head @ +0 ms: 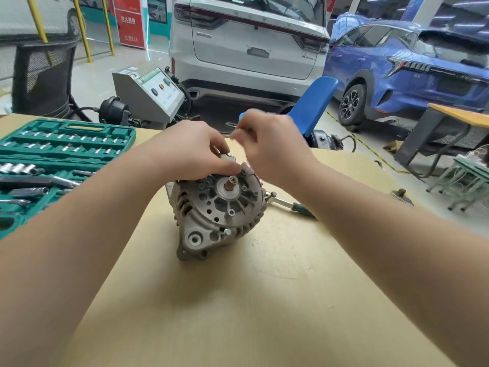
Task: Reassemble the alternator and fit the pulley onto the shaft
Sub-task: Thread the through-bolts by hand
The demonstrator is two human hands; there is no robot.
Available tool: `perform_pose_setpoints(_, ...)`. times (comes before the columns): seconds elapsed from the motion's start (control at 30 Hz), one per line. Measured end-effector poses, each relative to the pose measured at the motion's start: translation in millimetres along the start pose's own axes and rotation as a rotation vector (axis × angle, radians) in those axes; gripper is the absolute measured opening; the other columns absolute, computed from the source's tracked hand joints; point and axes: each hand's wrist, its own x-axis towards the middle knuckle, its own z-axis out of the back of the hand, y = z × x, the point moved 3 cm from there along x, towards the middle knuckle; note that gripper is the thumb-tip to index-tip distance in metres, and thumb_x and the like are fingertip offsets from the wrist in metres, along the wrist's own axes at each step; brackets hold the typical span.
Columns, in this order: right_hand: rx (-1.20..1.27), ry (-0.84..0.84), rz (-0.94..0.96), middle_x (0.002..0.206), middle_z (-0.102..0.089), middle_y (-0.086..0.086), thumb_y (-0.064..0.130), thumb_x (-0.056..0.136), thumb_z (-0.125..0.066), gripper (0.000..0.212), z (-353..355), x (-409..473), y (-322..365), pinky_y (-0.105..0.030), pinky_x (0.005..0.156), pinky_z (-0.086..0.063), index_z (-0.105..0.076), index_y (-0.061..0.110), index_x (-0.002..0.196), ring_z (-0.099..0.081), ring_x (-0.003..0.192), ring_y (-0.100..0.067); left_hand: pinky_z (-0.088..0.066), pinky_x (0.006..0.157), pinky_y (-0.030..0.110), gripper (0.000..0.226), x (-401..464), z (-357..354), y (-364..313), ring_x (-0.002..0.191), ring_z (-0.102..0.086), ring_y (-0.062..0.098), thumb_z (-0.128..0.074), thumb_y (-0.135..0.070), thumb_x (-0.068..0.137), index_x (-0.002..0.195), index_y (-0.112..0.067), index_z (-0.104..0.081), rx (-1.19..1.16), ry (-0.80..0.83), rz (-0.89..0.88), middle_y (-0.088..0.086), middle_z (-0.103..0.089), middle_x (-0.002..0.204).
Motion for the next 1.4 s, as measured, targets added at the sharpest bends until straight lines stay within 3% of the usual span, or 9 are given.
perform_pose_setpoints(0.1,0.285,-0.292,-0.055,0.080,-0.069,0.017,0.024,0.097,-0.068,0.009,26,-23,-17,-0.020,0.073,-0.052,-0.075,0.020,0.100,-0.067,0.078,-0.005,-0.049,0.075,0.030,0.054,-1,0,-2,0.101,-0.064,0.014,-0.073,-0.072,0.085,0.128,-0.038,-0.073,0.022,0.030,0.020,-0.012,-0.073,0.114)
perform_pose_setpoints(0.2,0.620,-0.458,-0.106,0.087,-0.076,0.006,0.011,0.095,-0.072,0.013,35,-59,-41,-0.035,0.073,-0.062,-0.076,0.016,0.106,-0.075,0.082,-0.014,-0.049,0.082,0.034,0.054,-2,1,-6,0.102,-0.058,0.017,-0.067,-0.074,0.088,0.133,-0.044,-0.069,0.116,0.019,0.040,-0.007,-0.071,0.123)
perform_pose_setpoints(0.27,0.741,-0.489,-0.177,0.087,-0.075,-0.003,0.003,0.094,-0.073,0.016,26,-84,-56,-0.038,0.068,-0.062,-0.075,0.014,0.106,-0.073,0.080,-0.021,-0.051,0.084,0.036,0.053,-4,0,-9,0.103,-0.057,0.019,-0.062,-0.076,0.089,0.133,-0.046,-0.067,0.188,-0.004,0.057,-0.005,-0.071,0.129)
perform_pose_setpoints(0.4,0.837,-0.388,-0.305,0.095,-0.075,-0.007,0.005,0.092,-0.076,0.014,-2,-110,-74,-0.044,0.078,-0.060,-0.077,0.010,0.106,-0.069,0.087,-0.021,-0.049,0.081,0.036,0.053,-8,-2,-17,0.114,-0.061,0.021,-0.059,-0.075,0.092,0.135,-0.045,-0.065,0.320,-0.088,0.048,-0.008,-0.070,0.132)
perform_pose_setpoints(0.53,0.804,-0.303,-0.236,0.103,-0.076,-0.003,0.005,0.093,-0.074,0.015,-13,-111,-69,-0.036,0.083,-0.062,-0.076,0.015,0.104,-0.073,0.100,-0.019,-0.046,0.100,0.040,0.037,-15,-7,-38,0.125,-0.059,0.018,-0.069,-0.055,0.096,0.126,-0.035,-0.075,0.137,-0.199,-0.174,-0.007,-0.071,0.131)
perform_pose_setpoints(0.73,0.666,-0.290,-0.120,0.104,-0.078,0.004,0.002,0.095,-0.072,0.021,-16,-115,-64,-0.025,0.083,-0.059,-0.078,0.014,0.111,-0.074,0.099,-0.014,-0.058,0.086,0.043,0.038,-24,-28,-60,0.104,-0.066,0.014,-0.062,-0.060,0.089,0.108,-0.034,-0.082,0.199,-0.154,-0.376,-0.016,-0.076,0.105)
perform_pose_setpoints(0.83,0.601,-0.290,-0.051,0.103,-0.077,0.002,0.001,0.095,-0.072,0.021,-16,-116,-60,-0.023,0.082,-0.058,-0.078,0.011,0.113,-0.073,0.099,-0.014,-0.054,0.095,0.046,0.032,-21,-41,-63,0.110,-0.063,0.016,-0.068,-0.054,0.092,0.112,-0.033,-0.082,0.251,-0.115,-0.428,-0.014,-0.077,0.108)
perform_pose_setpoints(1.03,0.555,-0.357,-0.033,0.103,-0.076,0.001,0.000,0.095,-0.071,0.022,-17,-117,-62,-0.021,0.081,-0.058,-0.078,0.008,0.114,-0.072,0.098,-0.012,-0.048,0.105,0.050,0.026,-20,-45,-56,0.117,-0.061,0.014,-0.070,-0.053,0.092,0.108,-0.038,-0.084,0.159,-0.087,-0.401,-0.022,-0.076,0.111)
perform_pose_setpoints(1.4,0.621,-0.369,-0.093,0.101,-0.076,0.009,0.002,0.094,-0.073,0.022,-27,-117,-60,-0.024,0.080,-0.059,-0.078,0.014,0.111,-0.073,0.096,-0.010,-0.034,0.116,0.047,0.048,-17,-46,-57,0.132,-0.050,0.012,-0.045,-0.070,0.084,0.112,-0.050,-0.079,0.212,-0.010,-0.307,-0.036,-0.069,0.119)
